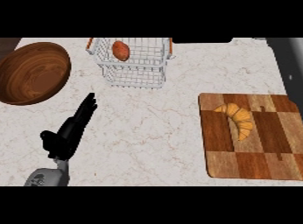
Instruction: Pick the sweet potato from the cutting board and place it in the tiered basket
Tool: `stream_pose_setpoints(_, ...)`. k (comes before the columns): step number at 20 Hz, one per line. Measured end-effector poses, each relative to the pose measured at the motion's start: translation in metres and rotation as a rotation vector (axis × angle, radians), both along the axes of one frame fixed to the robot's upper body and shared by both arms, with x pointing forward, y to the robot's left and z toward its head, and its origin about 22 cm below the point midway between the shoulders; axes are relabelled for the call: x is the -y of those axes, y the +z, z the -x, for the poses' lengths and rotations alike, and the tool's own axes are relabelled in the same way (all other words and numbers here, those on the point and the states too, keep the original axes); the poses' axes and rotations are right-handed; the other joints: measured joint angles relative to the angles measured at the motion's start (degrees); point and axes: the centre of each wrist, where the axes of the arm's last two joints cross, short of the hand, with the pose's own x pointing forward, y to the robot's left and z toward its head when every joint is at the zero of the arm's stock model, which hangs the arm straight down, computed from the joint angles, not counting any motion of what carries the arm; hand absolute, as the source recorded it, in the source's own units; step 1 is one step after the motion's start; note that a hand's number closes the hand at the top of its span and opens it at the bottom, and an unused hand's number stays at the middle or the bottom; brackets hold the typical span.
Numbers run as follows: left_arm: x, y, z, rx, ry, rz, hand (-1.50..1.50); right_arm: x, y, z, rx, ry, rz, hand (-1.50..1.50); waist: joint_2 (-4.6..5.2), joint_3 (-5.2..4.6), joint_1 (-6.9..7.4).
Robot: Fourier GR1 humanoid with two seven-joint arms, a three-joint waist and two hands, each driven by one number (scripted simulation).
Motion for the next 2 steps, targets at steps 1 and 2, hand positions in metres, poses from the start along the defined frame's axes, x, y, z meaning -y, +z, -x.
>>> stream_pose_setpoints(1, -0.002, -0.001, 0.001, -0.004, 0.005, -0.002, 0.00, 0.015, -0.001, 0.003, -0.001, 0.001, 0.003, -1.50, -0.08, 0.00, -0.28)
stream_pose_setpoints(2, -0.001, -0.003, 0.000, -0.006, 0.008, -0.002, 0.00, 0.032, -0.006, 0.006, -0.005, 0.007, 0.007, -1.50, -0.07, -0.01, -0.37)
